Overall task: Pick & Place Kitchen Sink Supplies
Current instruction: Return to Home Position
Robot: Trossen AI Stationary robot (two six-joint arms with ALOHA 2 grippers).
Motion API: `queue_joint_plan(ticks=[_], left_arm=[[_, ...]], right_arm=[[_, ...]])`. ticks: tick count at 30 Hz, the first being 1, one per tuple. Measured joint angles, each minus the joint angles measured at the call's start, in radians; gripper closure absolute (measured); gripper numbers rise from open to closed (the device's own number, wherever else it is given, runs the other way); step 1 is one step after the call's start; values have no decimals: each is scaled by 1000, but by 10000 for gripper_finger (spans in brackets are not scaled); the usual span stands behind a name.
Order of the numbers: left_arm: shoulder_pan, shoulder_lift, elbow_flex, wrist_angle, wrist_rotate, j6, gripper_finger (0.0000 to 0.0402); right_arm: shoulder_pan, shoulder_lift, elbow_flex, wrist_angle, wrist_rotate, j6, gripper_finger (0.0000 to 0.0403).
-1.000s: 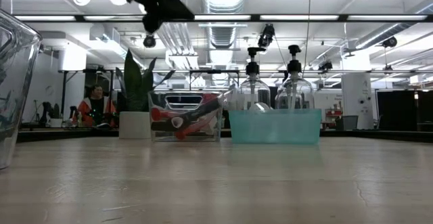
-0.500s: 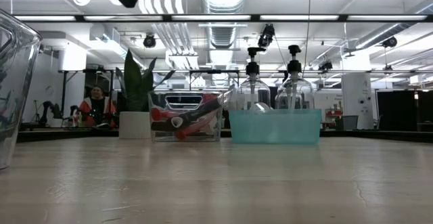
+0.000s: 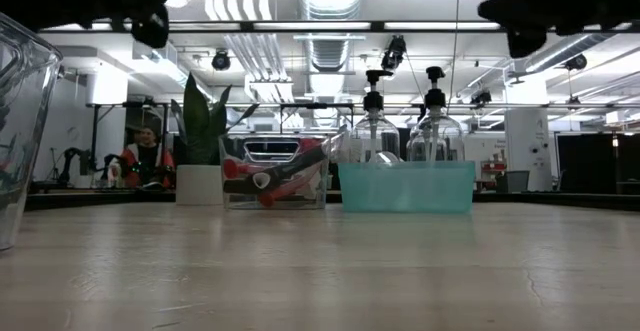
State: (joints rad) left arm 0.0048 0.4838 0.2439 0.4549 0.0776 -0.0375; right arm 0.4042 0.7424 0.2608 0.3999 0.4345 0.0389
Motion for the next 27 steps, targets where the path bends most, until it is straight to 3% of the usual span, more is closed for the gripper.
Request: queue_joint_plan(ticks=[9, 18, 21, 27], left_arm=[[1, -246, -116, -48, 32, 20, 401], [2, -451, -137, -333, 17, -43, 401], [2, -484, -148, -398, 16, -58, 401], [1, -484, -198, -378, 2, -40, 401]], right_arm=[[-12, -304, -137, 4, 9, -110, 395], [-13, -571, -253, -18, 25, -237, 395], [-13, -634, -252, -114, 36, -226, 395], [-12, -698, -252, -245, 9, -210, 395]])
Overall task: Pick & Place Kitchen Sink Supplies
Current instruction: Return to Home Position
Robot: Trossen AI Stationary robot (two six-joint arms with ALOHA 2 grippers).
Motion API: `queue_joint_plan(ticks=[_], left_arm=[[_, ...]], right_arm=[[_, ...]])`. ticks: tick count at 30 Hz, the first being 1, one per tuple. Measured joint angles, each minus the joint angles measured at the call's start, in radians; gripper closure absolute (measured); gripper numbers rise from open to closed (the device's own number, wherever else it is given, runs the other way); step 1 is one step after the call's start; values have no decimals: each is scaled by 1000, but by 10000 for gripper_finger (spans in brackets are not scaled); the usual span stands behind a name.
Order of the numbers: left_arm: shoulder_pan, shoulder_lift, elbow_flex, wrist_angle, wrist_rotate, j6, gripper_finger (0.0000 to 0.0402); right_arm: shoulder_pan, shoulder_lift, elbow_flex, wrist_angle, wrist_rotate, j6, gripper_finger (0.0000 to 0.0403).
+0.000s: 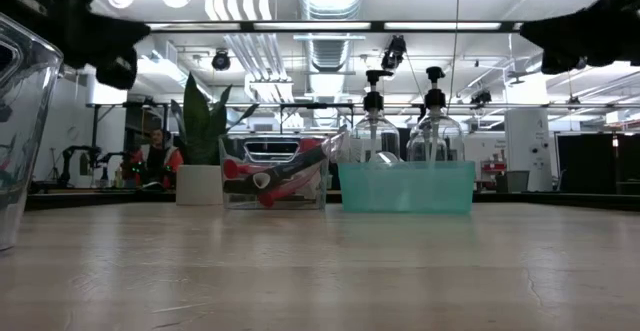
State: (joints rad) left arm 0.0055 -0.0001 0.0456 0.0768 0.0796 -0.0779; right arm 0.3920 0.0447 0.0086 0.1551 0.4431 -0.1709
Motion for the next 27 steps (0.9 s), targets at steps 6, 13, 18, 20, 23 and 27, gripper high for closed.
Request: queue_joint_plan(ticks=[6, 13, 18, 20, 23, 27], left_arm=[[0, 1, -36, 28, 7, -26, 401], [1, 12, -37, -22, 0, -31, 401], [1, 19, -37, -21, 0, -31, 401], [1, 21, -37, -21, 1, -31, 401], [1, 22, -37, -21, 1, -31, 401], [1, 22, -37, -22, 1, -31, 401]], right_arm=[[0, -19, 0, -31, 27, -7, 394], [0, -16, 0, -48, 28, -2, 394], [0, -16, 0, -47, 28, 55, 394], [0, -16, 0, -48, 27, 64, 394], [0, -16, 0, -47, 27, 64, 394], [0, -16, 0, -47, 27, 65, 394]])
